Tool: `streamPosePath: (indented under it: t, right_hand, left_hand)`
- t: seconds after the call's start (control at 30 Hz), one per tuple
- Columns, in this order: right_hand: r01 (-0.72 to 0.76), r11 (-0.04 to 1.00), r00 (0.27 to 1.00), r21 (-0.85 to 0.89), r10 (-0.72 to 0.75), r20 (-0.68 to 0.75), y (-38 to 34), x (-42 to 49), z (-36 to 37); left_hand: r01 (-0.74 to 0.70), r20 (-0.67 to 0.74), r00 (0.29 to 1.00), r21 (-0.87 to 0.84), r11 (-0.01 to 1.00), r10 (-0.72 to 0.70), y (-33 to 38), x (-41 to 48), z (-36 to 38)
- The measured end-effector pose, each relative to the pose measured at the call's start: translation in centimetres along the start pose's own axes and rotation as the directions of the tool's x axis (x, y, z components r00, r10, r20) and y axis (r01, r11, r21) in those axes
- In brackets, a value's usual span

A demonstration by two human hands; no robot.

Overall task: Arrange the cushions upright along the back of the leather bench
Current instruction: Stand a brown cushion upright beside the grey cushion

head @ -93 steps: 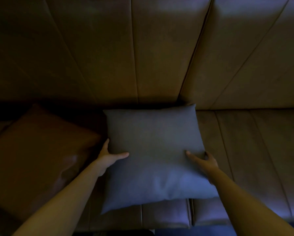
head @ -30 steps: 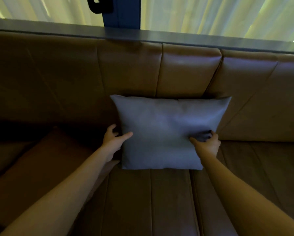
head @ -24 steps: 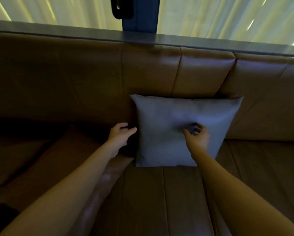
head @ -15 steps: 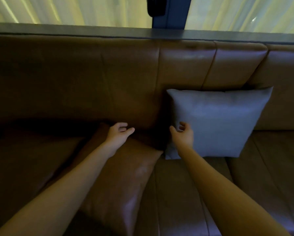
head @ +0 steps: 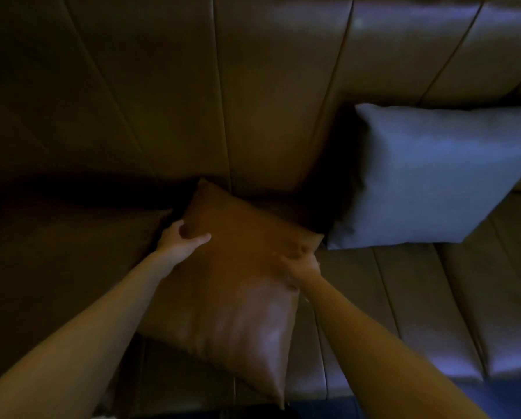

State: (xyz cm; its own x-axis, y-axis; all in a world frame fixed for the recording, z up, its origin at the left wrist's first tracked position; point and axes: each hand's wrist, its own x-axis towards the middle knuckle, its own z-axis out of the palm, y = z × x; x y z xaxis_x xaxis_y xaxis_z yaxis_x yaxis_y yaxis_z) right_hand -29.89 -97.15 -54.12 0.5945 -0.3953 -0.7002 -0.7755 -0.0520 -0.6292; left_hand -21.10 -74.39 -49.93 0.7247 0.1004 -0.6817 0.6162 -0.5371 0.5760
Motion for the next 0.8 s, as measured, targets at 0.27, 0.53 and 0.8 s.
streamPosePath:
  t: [0.27,0.53,0.8]
  right_hand:
    - [-0.182,0.962,0.983,0.206,0.185,0.002,3.6,2.0,1.4]
    - [-0.095,0.960,0.995,0.265,0.091,0.027,2.7,0.5,0.7]
    - [0.162,0.953,0.987,0.257,-0.160,-0.029,-3.7,0.4,-1.9]
  left_hand:
    - [0.102,0.028,0.994,-0.026,0.994,-0.102,-2.7,2.7,-1.3]
    - [0.062,-0.017,0.998,-0.078,0.995,-0.064,-2.6,1.0,-1.6]
    - [0.037,-0.061,0.997,-0.225,0.974,-0.052,-1.1,-1.0,-2.7]
